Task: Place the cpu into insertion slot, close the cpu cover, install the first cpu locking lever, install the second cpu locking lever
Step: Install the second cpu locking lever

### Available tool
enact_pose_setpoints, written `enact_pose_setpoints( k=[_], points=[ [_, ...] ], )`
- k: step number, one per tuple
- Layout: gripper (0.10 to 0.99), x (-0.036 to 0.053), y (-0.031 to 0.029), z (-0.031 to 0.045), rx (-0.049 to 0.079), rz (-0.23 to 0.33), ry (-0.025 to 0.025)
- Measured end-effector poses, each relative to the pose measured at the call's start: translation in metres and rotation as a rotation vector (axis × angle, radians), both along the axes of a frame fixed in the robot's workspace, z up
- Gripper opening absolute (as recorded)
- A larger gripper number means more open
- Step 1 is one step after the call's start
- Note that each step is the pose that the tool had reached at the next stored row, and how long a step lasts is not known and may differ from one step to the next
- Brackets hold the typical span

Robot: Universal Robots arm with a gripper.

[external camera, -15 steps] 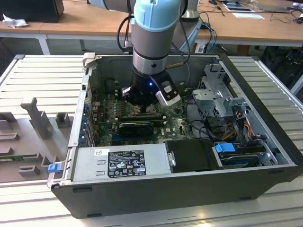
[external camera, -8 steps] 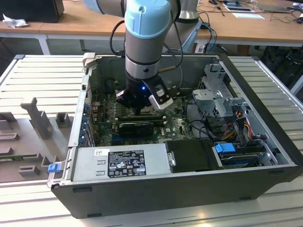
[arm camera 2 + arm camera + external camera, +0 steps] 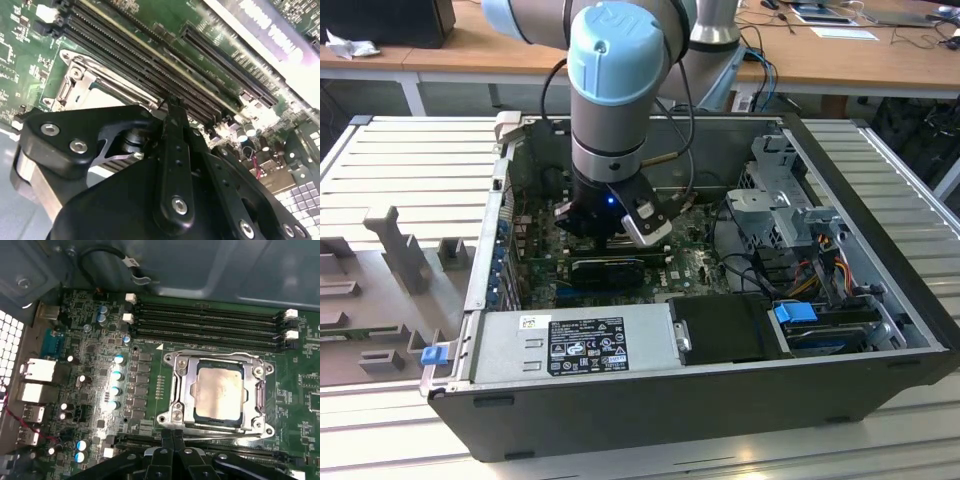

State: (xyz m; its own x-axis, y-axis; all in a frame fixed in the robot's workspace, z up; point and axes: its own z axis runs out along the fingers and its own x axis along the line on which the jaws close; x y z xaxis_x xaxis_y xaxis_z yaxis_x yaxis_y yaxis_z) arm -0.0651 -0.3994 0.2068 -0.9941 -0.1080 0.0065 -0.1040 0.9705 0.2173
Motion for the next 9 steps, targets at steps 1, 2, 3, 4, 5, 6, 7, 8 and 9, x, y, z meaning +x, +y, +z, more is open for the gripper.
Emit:
enact_pose_setpoints(
  k=[1, 2, 3, 4, 5, 6, 7, 8, 9],
  points=[
    [0.106, -0.0004, -0.0021, -0.0007, 0.016, 0.000, -0.0001],
    [0.106, -0.0015, -0.0035, -0.0025, 0.029, 0.000, 0.0000],
    [0.106, -0.0030, -0.0035, -0.0038, 0.039, 0.000, -0.0001],
    [0.106, -0.0031, -0.0034, -0.0056, 0.042, 0.001, -0.0004],
    [0.106, -0.0033, -0.0035, -0.0063, 0.044, 0.001, -0.0003],
    [0.106, -0.0034, -0.0035, -0.0071, 0.047, 0.001, -0.0003],
    [0.106, -0.0040, -0.0034, -0.0076, 0.052, 0.000, -0.0002],
    [0.106, -0.0047, -0.0032, -0.0081, 0.060, 0.001, -0.0003],
    [0.106, -0.0052, -0.0026, -0.0085, 0.066, 0.001, -0.0002]
  ],
)
